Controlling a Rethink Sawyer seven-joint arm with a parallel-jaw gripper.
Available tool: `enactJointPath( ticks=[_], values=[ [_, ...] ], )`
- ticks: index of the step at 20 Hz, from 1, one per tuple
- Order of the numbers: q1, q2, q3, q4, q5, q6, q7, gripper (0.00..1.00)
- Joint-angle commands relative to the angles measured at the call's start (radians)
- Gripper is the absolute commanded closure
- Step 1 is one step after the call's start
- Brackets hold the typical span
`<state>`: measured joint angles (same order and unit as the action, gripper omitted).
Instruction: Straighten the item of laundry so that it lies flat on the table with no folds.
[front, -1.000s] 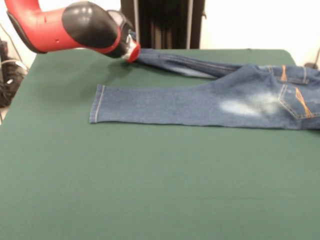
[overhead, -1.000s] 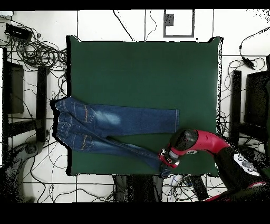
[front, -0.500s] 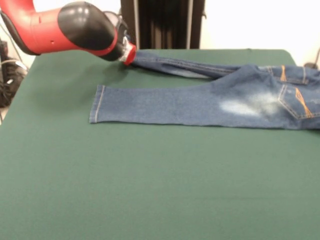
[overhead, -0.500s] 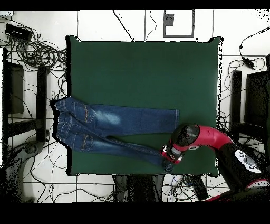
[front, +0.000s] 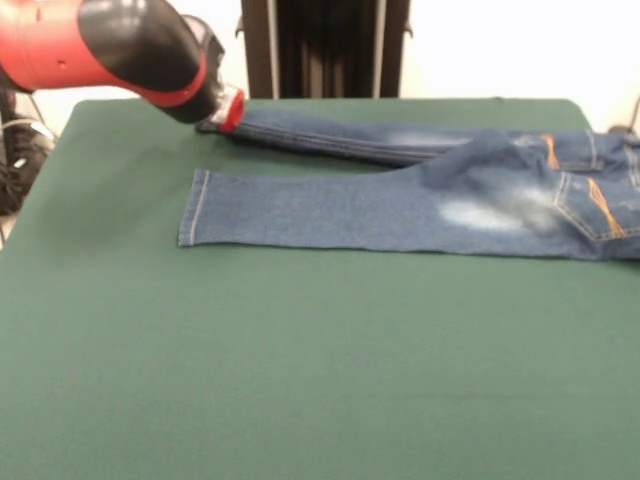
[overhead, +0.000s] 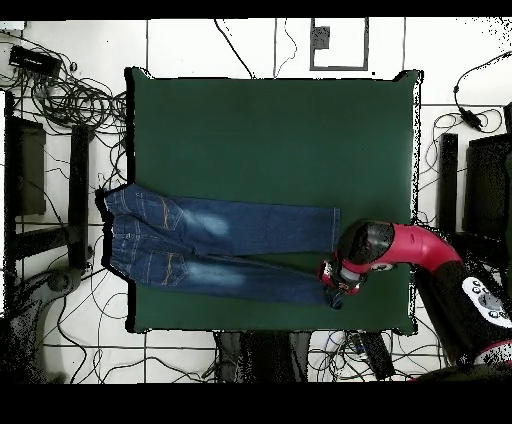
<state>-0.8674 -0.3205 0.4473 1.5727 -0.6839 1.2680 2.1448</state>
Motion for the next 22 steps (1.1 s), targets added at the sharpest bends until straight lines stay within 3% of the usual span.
enactJointPath(
  ticks=[1,10,11,17,22],
  values=[
    [0.06,-0.05,0.059,-0.131,-0.083,-0.017,-0.279,1.0],
    [0.055,-0.012,0.06,-0.122,-0.078,-0.116,-0.275,1.0],
    [0.049,-0.011,0.065,-0.113,-0.076,-0.133,-0.283,0.0],
    [0.057,0.035,0.074,-0.154,-0.032,-0.11,-0.262,0.0],
    [0.067,-0.077,0.052,0.016,0.02,-0.143,-0.114,0.0]
  ],
)
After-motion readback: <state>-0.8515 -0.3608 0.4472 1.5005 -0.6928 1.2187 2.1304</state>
